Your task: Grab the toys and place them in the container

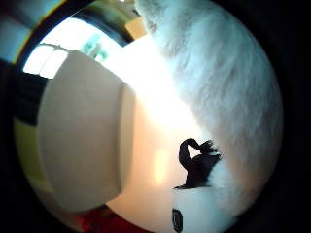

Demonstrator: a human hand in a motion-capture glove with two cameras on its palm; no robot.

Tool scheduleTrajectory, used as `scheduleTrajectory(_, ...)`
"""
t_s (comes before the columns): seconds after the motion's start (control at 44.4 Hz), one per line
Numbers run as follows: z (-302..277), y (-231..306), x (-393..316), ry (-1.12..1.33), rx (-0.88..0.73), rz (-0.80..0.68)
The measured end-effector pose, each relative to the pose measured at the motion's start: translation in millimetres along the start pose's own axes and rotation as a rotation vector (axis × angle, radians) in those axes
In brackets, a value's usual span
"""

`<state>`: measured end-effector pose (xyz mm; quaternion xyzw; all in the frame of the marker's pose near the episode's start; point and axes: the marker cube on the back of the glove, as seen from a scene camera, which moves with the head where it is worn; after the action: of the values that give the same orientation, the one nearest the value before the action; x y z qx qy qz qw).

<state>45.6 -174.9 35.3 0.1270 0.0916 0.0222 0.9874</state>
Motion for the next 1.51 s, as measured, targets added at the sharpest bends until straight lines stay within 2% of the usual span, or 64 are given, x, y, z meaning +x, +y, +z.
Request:
scheduleTrajectory(0.09, -40, -1, -3, -0.042, 0.061, -0.011)
scheduleTrajectory(0.292, -140, -1, -41, -0.121, 0.192, -0.188)
scheduleTrajectory(0.585, -236, -13, -111, -0.149, 0.273, -0.248)
scheduleTrajectory(0.697, -241, -19, -154, -0.162, 0.246, -0.244)
scheduleTrajectory(0.81, -232, -20, -198, -0.170, 0.206, -0.322)
scheduleTrajectory(1.057, -207, -20, -268, -0.186, 0.134, -0.372)
scheduleTrajectory(1.507, -153, -12, -291, -0.163, -0.199, -0.428)
